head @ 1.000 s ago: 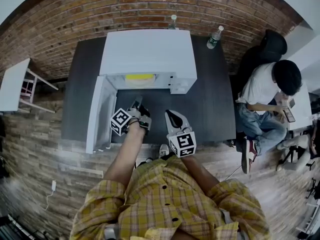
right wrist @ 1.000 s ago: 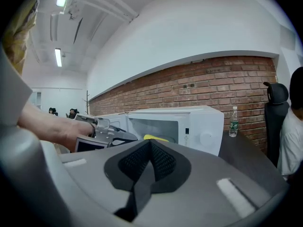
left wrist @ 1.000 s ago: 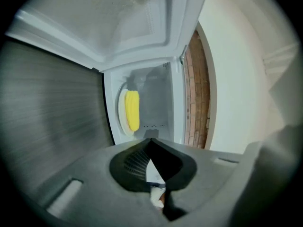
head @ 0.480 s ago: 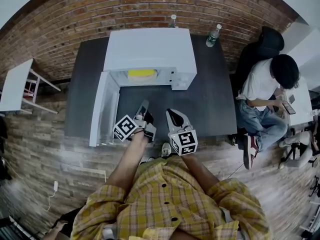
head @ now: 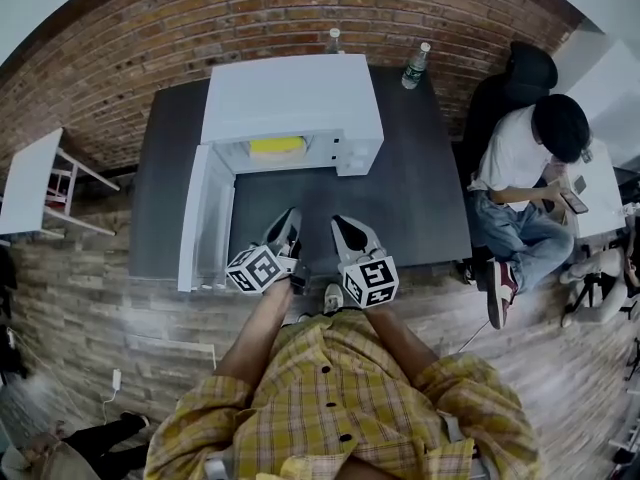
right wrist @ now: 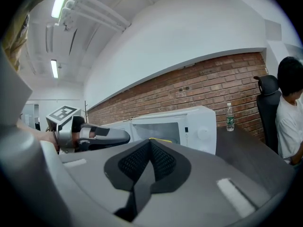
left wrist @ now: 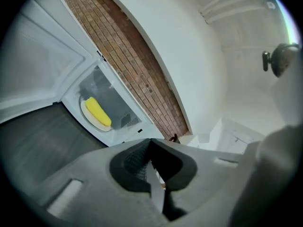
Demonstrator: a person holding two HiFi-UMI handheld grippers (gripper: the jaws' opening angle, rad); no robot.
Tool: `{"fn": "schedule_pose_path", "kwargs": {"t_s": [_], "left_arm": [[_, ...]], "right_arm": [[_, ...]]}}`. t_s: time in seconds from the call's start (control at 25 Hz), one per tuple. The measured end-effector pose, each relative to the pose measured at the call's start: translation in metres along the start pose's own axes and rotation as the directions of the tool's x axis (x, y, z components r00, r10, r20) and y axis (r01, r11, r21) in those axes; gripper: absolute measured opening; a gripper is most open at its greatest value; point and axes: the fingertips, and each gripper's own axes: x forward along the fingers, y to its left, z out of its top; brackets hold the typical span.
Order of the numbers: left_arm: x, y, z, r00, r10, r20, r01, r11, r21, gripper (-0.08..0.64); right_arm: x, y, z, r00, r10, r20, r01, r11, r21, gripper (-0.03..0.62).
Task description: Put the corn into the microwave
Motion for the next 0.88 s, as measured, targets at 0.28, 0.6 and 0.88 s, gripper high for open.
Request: {"fn": "schedule_pose_path", "kwargs": {"t_s": [0.28,0.6,0.88], "left_arm": [[-0.013,-0.012,-0.009,0.998,0.017,-0.062,-0.002,0.972,0.234,-0.005],[-0.023,-0.017,-0.019,0.993,0.082,-0.090,-0.034,0.897,0.440,-0.005],[-0.027,-0.020,-0.020,0.990,0.109,-0.088,-0.045,0.843,0.535,-0.004]], "right_arm": [[-0.004,0.001,-0.001,1.000,-0.001,0.010,0.001,1.000,0.020,0.003],[-0.007,0.003,-0.001,1.000,-0.009,0.013,0.008,1.000,0.020,0.003],[-0.009,0.005,-0.003,1.000,0.000,0.007,0.000,1.000,0.026,0.003]]}}
